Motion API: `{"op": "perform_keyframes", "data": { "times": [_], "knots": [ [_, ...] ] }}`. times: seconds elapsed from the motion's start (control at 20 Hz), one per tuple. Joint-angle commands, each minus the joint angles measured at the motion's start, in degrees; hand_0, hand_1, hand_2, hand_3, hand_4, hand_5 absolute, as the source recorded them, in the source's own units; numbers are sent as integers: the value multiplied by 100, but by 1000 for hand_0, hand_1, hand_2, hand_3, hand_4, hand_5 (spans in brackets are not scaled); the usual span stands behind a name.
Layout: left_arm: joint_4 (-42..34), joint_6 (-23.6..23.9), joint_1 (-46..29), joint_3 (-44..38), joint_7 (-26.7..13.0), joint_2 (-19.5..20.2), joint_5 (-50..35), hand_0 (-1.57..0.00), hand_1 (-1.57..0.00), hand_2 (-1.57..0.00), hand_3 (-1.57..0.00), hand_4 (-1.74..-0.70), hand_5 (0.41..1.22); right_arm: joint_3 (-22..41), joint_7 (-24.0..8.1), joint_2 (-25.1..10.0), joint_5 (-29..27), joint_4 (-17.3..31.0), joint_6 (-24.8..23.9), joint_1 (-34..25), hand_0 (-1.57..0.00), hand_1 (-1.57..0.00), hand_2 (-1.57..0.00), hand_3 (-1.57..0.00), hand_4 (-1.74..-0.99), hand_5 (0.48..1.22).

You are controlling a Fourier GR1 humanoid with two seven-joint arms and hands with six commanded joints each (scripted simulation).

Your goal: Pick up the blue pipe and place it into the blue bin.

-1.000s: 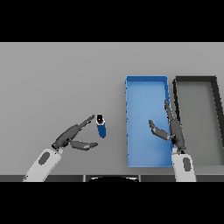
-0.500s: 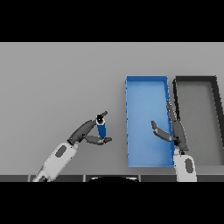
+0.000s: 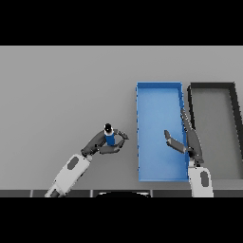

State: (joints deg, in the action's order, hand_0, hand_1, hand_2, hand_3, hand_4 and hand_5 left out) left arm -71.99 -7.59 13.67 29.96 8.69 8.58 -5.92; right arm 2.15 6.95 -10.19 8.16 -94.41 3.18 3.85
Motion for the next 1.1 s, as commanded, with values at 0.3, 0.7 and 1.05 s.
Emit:
{"op": "perform_keyframes", "data": {
  "times": [0.3,0.7,1.05],
  "knots": [
    [-123,144,-43,175,106,-114,235,-1317,-1356,-1386,-1378,-1513,1139,-31,-76,-10,-125,-19,82,-9,1,1,1,1,-1222,646],
    [-851,273,93,-4,214,-357,320,-1528,-1535,-1540,-1539,-1468,1207,-11,-301,27,-19,48,-18,-180,1,1,1,1,-1220,638],
    [-1497,-68,372,27,-290,-440,250,-1562,-1563,-1564,-1564,-1467,1218,-19,58,-61,72,75,-1,5,1,1,1,1,-1161,644]
  ]
}}
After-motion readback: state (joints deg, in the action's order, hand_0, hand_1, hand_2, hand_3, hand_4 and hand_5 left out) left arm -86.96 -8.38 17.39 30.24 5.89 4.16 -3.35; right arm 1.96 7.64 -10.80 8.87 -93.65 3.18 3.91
